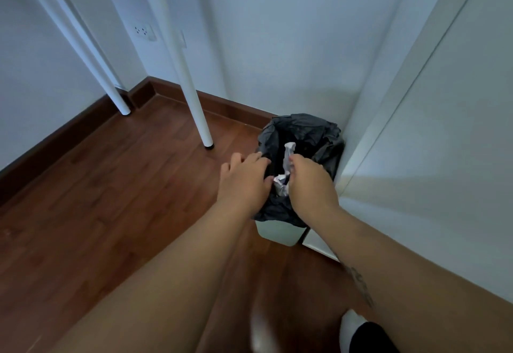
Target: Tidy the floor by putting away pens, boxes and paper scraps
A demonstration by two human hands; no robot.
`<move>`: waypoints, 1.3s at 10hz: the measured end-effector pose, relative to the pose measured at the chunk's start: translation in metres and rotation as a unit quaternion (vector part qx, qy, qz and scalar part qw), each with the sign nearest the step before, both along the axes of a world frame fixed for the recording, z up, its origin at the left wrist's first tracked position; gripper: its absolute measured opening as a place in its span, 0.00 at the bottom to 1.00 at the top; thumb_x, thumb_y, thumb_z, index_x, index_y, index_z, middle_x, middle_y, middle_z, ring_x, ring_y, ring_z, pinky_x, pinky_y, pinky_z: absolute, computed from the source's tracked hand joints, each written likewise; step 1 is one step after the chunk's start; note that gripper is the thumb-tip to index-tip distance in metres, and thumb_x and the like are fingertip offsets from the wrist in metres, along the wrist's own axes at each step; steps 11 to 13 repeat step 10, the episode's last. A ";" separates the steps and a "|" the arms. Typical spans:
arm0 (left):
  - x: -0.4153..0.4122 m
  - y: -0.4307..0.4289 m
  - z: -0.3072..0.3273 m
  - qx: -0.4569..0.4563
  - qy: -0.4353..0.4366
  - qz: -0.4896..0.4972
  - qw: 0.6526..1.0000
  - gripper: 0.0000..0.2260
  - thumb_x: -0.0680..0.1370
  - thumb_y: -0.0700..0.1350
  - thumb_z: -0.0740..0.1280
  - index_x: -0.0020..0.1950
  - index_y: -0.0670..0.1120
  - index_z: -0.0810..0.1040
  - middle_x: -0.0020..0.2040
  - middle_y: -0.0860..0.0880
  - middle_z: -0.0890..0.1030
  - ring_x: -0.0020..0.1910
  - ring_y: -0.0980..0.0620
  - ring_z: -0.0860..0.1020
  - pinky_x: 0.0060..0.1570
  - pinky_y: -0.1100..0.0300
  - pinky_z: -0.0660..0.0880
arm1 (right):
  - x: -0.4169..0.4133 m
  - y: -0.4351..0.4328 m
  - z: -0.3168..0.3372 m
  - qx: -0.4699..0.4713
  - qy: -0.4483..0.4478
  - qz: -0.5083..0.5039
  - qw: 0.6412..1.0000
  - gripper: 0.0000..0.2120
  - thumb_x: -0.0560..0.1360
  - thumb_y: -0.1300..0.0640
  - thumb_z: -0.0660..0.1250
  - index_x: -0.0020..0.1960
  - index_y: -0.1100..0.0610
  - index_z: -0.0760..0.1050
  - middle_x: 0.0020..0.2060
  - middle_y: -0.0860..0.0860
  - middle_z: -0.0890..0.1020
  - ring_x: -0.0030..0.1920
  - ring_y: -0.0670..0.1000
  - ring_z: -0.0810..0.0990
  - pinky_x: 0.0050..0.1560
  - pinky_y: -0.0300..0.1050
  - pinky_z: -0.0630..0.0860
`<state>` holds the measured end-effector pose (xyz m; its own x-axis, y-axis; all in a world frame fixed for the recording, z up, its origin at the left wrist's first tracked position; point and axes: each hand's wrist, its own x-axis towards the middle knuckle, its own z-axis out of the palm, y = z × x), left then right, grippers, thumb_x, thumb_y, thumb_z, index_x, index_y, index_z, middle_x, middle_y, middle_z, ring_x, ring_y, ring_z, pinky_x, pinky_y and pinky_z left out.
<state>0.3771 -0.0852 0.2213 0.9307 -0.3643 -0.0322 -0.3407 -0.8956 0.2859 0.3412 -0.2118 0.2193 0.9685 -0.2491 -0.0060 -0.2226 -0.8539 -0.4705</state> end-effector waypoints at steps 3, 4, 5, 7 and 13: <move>0.014 0.005 -0.043 -0.126 0.185 0.059 0.973 0.20 0.82 0.46 0.52 0.73 0.58 0.66 0.75 0.49 0.61 0.66 0.41 0.67 0.65 0.46 0.70 | -0.016 0.006 -0.031 -0.154 0.064 0.079 0.983 0.25 0.83 0.46 0.44 0.51 0.57 0.77 0.44 0.56 0.84 0.52 0.56 0.81 0.75 0.52 0.53; 0.023 0.003 -0.047 -0.177 0.206 0.044 0.961 0.21 0.81 0.41 0.52 0.72 0.55 0.67 0.72 0.47 0.64 0.65 0.43 0.69 0.65 0.49 0.70 | -0.029 0.007 -0.032 -0.175 0.025 0.098 0.979 0.31 0.78 0.37 0.40 0.41 0.54 0.76 0.29 0.52 0.81 0.35 0.54 0.81 0.71 0.52 0.62; 0.026 0.000 -0.045 -0.215 0.224 0.035 0.950 0.21 0.81 0.38 0.51 0.73 0.52 0.67 0.71 0.46 0.64 0.65 0.47 0.68 0.60 0.58 0.67 | -0.035 0.001 -0.038 -0.189 0.069 0.124 0.972 0.23 0.77 0.36 0.53 0.44 0.54 0.73 0.33 0.50 0.82 0.36 0.53 0.82 0.71 0.51 0.61; 0.024 -0.007 -0.040 -0.249 0.207 0.061 0.944 0.17 0.84 0.44 0.52 0.72 0.51 0.68 0.70 0.46 0.64 0.60 0.48 0.70 0.56 0.59 0.68 | -0.027 0.009 -0.047 -0.227 0.048 0.058 0.971 0.11 0.69 0.53 0.75 0.43 0.57 0.76 0.31 0.54 0.81 0.33 0.57 0.81 0.58 0.56 0.74; -0.017 0.038 -0.011 -0.222 0.029 0.082 0.971 0.15 0.81 0.51 0.59 0.67 0.52 0.71 0.62 0.54 0.71 0.63 0.54 0.69 0.57 0.59 0.69 | -0.038 0.005 -0.021 -0.238 0.001 0.109 0.965 0.17 0.73 0.46 0.69 0.56 0.56 0.76 0.49 0.54 0.80 0.50 0.58 0.79 0.54 0.52 0.73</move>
